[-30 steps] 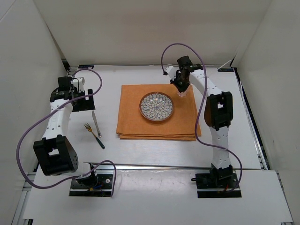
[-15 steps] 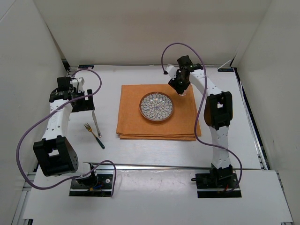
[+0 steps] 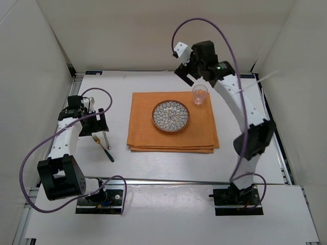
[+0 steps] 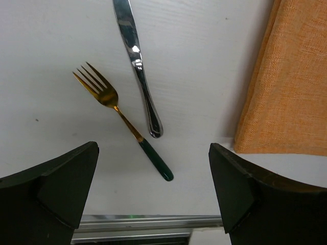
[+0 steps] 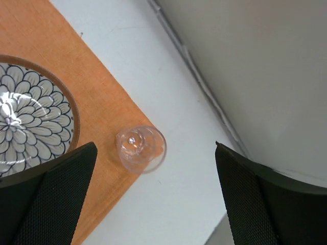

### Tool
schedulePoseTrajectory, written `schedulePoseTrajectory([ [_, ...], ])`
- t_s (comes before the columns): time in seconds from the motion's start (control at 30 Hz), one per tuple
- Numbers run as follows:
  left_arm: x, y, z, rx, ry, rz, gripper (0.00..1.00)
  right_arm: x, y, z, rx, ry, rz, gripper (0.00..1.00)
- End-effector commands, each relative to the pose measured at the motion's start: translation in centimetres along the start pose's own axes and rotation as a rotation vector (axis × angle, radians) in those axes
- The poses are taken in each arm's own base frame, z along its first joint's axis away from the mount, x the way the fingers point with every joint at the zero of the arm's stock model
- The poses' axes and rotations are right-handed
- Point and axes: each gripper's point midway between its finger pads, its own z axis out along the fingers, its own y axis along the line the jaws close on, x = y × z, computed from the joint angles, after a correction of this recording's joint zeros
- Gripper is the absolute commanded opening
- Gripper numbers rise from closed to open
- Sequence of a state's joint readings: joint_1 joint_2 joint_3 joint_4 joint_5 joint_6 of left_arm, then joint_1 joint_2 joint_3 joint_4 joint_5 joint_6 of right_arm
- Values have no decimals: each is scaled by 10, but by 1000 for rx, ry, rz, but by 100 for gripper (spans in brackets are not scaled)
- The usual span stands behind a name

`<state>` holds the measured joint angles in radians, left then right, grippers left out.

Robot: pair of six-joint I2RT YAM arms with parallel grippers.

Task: Set the dinner table for one person

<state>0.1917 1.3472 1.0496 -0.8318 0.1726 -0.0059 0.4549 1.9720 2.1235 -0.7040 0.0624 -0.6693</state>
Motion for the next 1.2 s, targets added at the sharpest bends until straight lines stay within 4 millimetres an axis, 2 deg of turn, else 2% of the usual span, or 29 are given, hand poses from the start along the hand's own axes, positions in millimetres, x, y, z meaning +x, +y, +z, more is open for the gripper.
schedulePoseTrajectory([
  [0.0, 9, -13, -8, 17, -22, -110, 100, 0, -22, -59, 123, -7, 43, 100],
  [0.03, 18, -15, -5, 7, -5, -157, 100, 2, -20, -75, 124, -8, 52, 100],
  [0.07, 22, -13, -3, -8, 6, -179, 100, 20, -6, -73, 89, 38, 50, 100],
  [0.1, 19, -10, -3, -28, -9, -200, 98, 28, -2, -78, 88, 54, 49, 100],
  [0.13, 24, -8, 0, -55, 1, -226, 98, 32, -5, -94, 106, 48, 57, 100],
  [0.17, 26, -5, 4, -74, 15, -242, 97, 50, 3, -93, 87, 86, 51, 100],
  [0.23, 30, -4, 15, -115, 47, -264, 95, 53, 6, -106, 93, 79, 51, 99],
  [0.27, 29, 2, 18, -157, 51, -255, 93, 59, 2, -110, 110, 91, 57, 99],
  [0.37, 24, 2, 36, -183, 97, -246, 92, 69, 6, -123, 108, 107, 63, 99],
  [0.5, 14, -3, 55, -197, 130, -219, 88, 84, 7, -129, 104, 130, 77, 99],
  [0.63, 13, -11, 70, -207, 158, -194, 83, 94, 4, -131, 101, 141, 97, 97],
  [0.8, 13, -9, 78, -221, 171, -203, 83, 89, -8, -135, 120, 124, 98, 97],
  [0.93, 16, -5, 83, -245, 174, -210, 81, 74, -16, -136, 127, 84, 98, 97],
  [1.03, 26, -3, 90, -254, 203, -222, 72, 67, -18, -135, 116, 67, 97, 97],
  [1.07, 26, -3, 90, -254, 203, -222, 72, 61, -23, -141, 126, 54, 96, 97],
  [1.17, 31, -8, 98, -237, 227, -214, 70, 55, -27, -139, 118, 47, 96, 97],
])
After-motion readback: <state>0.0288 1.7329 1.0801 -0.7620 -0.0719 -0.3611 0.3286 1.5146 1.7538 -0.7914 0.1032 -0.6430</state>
